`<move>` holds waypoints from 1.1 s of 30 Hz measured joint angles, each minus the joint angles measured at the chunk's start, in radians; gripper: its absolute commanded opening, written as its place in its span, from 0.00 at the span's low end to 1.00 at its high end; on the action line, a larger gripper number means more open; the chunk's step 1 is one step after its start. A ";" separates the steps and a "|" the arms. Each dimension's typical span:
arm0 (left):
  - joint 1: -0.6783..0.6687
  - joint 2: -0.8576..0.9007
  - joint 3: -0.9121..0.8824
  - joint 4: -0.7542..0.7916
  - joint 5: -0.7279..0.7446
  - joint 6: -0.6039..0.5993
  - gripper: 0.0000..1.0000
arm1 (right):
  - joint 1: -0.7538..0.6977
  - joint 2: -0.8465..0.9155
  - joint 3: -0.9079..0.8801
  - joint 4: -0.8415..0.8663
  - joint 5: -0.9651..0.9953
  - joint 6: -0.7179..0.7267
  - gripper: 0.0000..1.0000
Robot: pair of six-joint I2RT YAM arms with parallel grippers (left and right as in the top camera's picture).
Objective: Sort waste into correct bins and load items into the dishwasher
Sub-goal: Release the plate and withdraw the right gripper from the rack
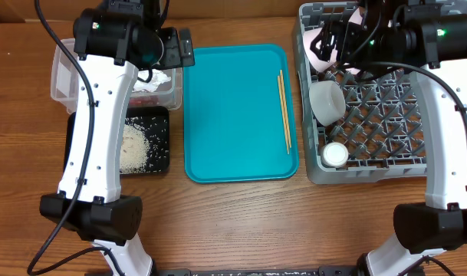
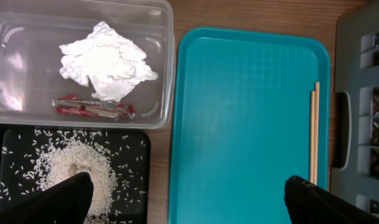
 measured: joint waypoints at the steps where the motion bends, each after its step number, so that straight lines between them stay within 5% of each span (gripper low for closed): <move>1: 0.000 0.000 0.000 0.000 0.000 0.000 1.00 | 0.000 0.000 0.000 -0.013 0.010 0.025 1.00; 33: 0.000 0.000 0.000 -0.073 0.023 0.000 1.00 | 0.072 0.000 0.000 -0.028 0.075 0.129 1.00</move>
